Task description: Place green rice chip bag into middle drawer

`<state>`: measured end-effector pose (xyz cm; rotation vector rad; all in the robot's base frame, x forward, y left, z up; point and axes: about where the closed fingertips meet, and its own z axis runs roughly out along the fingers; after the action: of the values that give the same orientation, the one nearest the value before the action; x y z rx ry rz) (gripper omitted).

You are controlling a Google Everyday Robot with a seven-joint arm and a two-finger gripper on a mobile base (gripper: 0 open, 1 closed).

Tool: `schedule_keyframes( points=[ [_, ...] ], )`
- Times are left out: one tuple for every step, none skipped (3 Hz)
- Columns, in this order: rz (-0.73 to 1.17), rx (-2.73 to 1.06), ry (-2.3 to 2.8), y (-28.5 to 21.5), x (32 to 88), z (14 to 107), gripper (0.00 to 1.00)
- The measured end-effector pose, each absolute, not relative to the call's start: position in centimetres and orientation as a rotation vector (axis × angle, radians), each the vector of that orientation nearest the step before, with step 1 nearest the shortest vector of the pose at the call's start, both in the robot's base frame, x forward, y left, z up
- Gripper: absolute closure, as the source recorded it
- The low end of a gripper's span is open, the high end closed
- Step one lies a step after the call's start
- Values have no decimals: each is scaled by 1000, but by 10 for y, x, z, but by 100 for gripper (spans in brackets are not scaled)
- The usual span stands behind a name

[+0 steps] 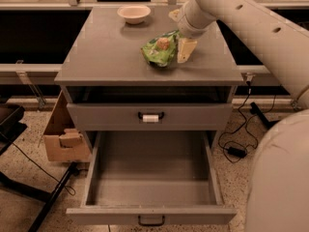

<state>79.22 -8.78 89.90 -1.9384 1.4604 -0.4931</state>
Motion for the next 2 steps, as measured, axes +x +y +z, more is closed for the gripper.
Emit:
schedule_keyframes(
  points=[
    [-460,-1982,1438,-76,805,883,45],
    [-424,-1997,1422,-62,811,873,69]
  ],
)
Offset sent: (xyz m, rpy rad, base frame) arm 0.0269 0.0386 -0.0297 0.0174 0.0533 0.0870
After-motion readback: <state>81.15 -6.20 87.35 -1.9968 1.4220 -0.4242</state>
